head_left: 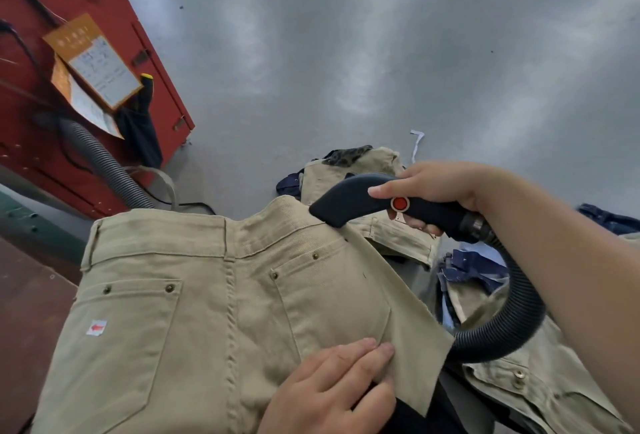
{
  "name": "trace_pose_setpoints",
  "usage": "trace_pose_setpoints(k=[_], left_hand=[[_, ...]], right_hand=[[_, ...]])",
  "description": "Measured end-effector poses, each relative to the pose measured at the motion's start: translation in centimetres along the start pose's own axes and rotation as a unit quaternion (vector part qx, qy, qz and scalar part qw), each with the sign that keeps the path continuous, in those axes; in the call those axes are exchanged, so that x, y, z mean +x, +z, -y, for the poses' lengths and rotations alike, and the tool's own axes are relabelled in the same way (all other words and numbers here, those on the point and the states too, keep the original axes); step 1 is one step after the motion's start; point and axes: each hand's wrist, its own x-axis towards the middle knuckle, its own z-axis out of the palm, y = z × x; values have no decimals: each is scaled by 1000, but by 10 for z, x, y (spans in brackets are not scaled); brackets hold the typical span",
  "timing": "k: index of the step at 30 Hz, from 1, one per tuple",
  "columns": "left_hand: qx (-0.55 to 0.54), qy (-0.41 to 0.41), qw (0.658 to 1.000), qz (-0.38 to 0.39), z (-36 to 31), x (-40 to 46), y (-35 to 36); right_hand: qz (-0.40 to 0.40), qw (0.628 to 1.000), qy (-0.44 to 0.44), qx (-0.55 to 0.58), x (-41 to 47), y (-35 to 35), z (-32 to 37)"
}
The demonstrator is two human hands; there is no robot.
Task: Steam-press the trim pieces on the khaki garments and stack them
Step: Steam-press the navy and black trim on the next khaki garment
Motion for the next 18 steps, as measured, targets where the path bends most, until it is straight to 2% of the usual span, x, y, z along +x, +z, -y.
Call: trace_pose_setpoints(k=[2,5,8,12,14,16,18], left_hand=[[-6,9,1000,-17,-3,-2,3],[-14,24,999,-36,-6,-5,6],[-13,37,998,-53,-8,-4,4],[-10,39,998,-53,-8,-5,2],[-6,38,998,-53,-6,-6,3],[12,33,998,-57,-5,-7,5],[39,45,995,-76,-4,-9,9]], right_hand=[[-13,999,-18,25,-2,-7,-8],[-100,990,-24,100,-10,-18,-19],[-160,982,-12,99,-29,-23,-25],[-177,982,-44,38,-85,-3,-35],[-160,986,-51,1,-123,18,-46],[-147,988,-33,-10,-157,40,-55],[-169,985,-8,-27,-177,58,-67]])
